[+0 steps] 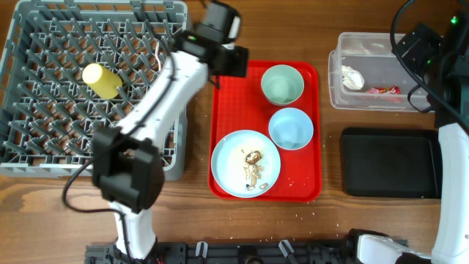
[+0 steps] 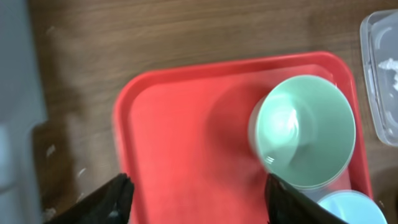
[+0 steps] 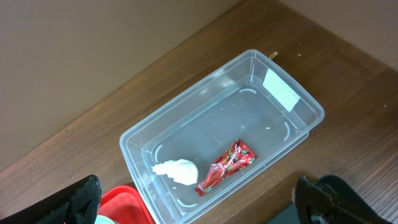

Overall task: Sort waste into correct bins and load items into the dishwasher rack
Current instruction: 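Reach the left gripper to the green bowl and grasp its rim, then carry the green bowl into the dish rack and release it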

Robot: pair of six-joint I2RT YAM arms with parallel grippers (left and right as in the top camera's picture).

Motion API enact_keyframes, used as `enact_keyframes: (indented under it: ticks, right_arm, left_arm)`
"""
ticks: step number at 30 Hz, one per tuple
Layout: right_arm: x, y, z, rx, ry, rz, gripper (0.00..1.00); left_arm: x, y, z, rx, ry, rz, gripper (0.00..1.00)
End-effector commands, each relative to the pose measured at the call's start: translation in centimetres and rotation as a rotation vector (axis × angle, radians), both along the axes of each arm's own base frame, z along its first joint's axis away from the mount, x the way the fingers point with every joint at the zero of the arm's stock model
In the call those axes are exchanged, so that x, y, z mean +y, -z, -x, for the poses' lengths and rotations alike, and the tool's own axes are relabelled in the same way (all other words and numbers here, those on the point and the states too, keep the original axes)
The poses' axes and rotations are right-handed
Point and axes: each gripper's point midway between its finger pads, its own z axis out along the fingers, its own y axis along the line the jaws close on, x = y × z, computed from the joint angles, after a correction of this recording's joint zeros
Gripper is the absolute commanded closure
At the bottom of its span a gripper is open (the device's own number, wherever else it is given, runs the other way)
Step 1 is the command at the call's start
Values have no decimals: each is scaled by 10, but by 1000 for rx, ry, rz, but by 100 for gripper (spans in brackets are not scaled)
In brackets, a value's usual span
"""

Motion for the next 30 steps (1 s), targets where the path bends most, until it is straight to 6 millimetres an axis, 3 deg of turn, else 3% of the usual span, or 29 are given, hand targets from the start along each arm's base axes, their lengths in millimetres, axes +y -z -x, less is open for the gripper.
enact_keyframes:
  ticks: [1, 3, 7, 10, 17, 27, 30]
  right_arm:
    - [-3, 2, -1, 7, 16, 5, 0]
    - [-3, 2, -1, 7, 15, 5, 0]
    - [-3, 2, -1, 6, 15, 5, 0]
    - [-3, 2, -1, 7, 15, 5, 0]
    - [-3, 2, -1, 7, 15, 5, 0]
    - [-3, 2, -1, 7, 15, 5, 0]
    - [-3, 2, -1, 7, 15, 5, 0]
  left_arm:
    - [-40, 25, 0, -56, 79, -61, 37]
    - [-83, 25, 6, -128, 195, -48, 41]
    - [-146, 25, 32, -244, 396, -78, 41]
    - [-163, 38, 38, -260, 416, -88, 41]
    - [-168, 82, 38, -214, 429, -117, 42]
    - [-170, 116, 45, -150, 445, -116, 51]
    - [-172, 116, 43, -158, 444, -112, 56]
